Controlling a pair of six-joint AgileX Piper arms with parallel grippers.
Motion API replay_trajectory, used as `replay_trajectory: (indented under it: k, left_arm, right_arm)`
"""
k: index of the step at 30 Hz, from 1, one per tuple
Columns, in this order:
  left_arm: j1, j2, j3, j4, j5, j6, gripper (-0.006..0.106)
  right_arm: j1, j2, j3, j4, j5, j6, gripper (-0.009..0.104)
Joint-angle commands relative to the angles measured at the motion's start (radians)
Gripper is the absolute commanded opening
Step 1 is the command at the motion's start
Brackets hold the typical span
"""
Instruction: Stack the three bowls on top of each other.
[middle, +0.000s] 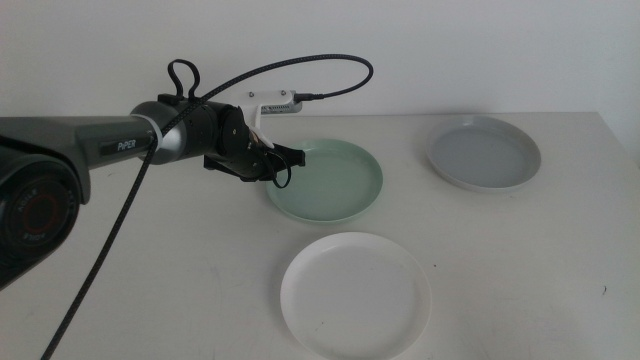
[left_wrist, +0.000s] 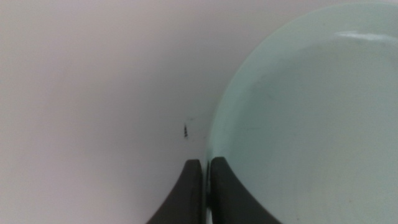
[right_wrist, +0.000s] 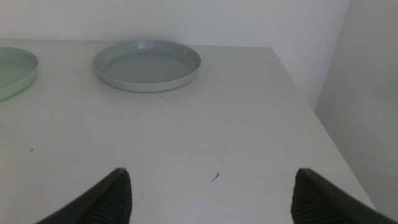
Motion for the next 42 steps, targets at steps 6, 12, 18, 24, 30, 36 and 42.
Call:
replay_trajectory:
  k: [6, 12, 18, 24, 30, 36, 42]
  left_arm:
    - [0.002, -0.21, -0.029, 0.043, -0.03, -0.003, 0.0]
    - [-0.012, -0.372, -0.026, 0.083, 0.028, -0.003, 0.0]
    - [-0.052, -0.529, -0.026, 0.102, 0.131, -0.008, 0.0]
    - [-0.125, -0.667, 0.035, 0.181, 0.218, -0.124, 0.0]
    - [-0.222, -0.801, 0.208, 0.361, 0.212, -0.346, 0.0]
    - [-0.308, -0.877, 0.39, 0.489, 0.185, -0.538, 0.0]
    - [-0.34, -0.886, 0.557, 0.578, 0.065, -0.718, 0.0]
  right_arm:
    - [-0.007, -0.026, -0.006, -0.013, -0.077, -0.006, 0.065]
    - [-0.007, -0.026, -0.006, -0.013, -0.077, -0.006, 0.065]
    - [-0.007, -0.026, -0.006, -0.014, -0.078, -0.006, 0.065]
    - [-0.007, -0.026, -0.006, -0.014, -0.078, -0.006, 0.065]
    - [-0.007, -0.026, -0.006, -0.014, -0.078, -0.006, 0.065]
    - [-0.007, -0.026, -0.006, -0.014, -0.078, -0.006, 0.065]
    - [-0.007, -0.026, -0.006, -0.014, -0.078, -0.006, 0.065]
